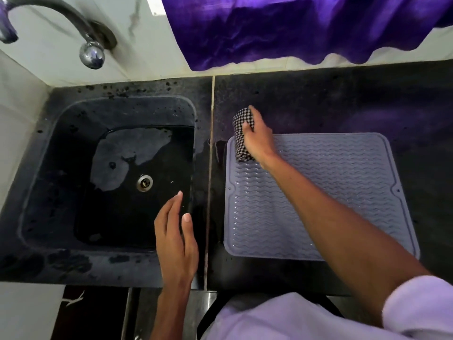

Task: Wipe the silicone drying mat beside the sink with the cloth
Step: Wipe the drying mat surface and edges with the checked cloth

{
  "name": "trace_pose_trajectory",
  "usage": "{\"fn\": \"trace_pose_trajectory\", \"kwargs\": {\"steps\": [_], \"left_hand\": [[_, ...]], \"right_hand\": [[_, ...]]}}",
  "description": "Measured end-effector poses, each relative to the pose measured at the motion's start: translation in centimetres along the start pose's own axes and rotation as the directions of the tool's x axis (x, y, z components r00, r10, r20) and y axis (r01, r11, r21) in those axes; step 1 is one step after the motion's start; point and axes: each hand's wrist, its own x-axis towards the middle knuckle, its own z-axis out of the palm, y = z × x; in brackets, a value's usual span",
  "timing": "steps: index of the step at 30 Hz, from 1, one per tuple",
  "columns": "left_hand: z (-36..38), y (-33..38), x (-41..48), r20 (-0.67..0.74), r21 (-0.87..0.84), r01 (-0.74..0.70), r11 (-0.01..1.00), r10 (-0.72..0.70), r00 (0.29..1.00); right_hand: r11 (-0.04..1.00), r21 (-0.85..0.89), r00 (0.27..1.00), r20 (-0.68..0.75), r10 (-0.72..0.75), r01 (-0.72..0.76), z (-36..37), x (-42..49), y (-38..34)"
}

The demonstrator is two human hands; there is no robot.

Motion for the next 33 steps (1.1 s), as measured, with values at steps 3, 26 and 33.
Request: {"fn": "trace_pose_trajectory", "kwargs": {"steps": [3,26,33], "left_hand": [[-0.7,-0.6,-0.4,-0.010,0.000,0.016,1.000,-0.016,1.000],[-3.6,-0.8,-3.6,-0.247,-0.083,0.123,0.989,-0.140,0.959],[-4.2,1.9,-7.0,-0.385,-0.044,0.146,0.988,-0.151,0.910]], "right_hand": [[0.993,-0.113,0.999,0.000,-0.037,0.037,2.2,-1.0,0.9],[0.952,-0.172,0.903,0.395,-0.169,0.253,6.3,-24.7,6.9],[0.970,0.078,0.921,0.305,-0.241,0.228,0.7,-19.3,2.6]]}}
